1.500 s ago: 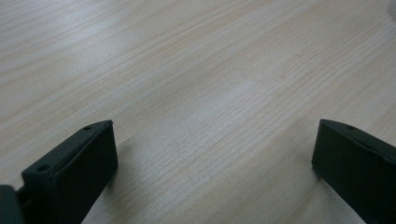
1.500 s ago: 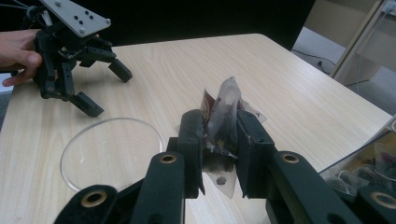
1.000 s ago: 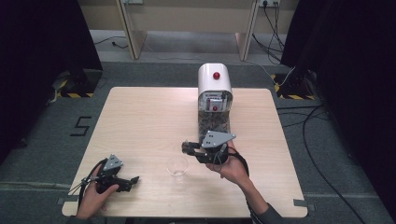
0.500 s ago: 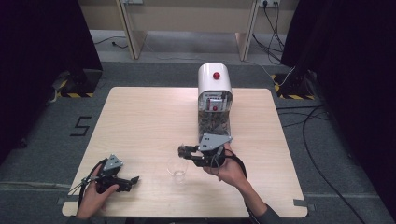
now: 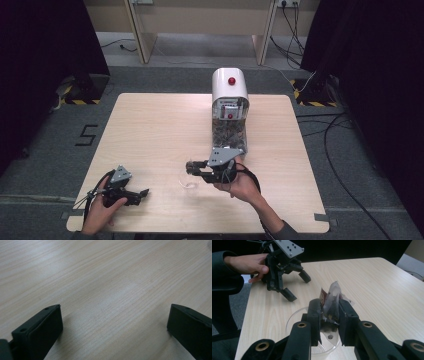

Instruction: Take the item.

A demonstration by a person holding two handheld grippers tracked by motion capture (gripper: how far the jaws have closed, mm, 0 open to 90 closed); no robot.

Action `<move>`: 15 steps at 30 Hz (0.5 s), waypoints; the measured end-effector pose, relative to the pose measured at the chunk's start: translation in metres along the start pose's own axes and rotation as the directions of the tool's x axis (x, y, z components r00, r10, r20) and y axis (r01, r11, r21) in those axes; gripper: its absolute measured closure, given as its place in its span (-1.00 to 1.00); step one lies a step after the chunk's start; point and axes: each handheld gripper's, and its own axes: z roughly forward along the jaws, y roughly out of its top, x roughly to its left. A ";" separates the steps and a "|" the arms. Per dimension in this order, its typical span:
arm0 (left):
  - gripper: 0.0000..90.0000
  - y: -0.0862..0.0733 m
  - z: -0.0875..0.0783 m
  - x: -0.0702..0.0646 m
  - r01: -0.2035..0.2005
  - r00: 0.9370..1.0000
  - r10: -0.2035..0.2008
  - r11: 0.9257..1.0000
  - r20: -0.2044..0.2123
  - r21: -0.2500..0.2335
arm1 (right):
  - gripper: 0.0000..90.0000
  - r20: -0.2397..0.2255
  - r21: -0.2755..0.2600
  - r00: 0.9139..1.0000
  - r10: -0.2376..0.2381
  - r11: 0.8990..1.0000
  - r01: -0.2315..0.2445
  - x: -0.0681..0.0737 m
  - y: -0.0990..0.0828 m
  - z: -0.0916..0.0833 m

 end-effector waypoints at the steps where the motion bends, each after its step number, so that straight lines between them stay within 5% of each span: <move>1: -1.00 0.000 0.000 0.000 0.000 1.000 0.000 1.000 0.000 0.000 | 0.65 -0.004 0.003 1.000 -0.001 1.000 0.001 0.000 0.000 0.001; 15: -1.00 0.000 0.000 0.000 0.000 1.000 0.000 1.000 0.000 0.000 | 0.65 -0.041 0.051 0.999 -0.003 0.999 0.005 0.005 -0.006 0.014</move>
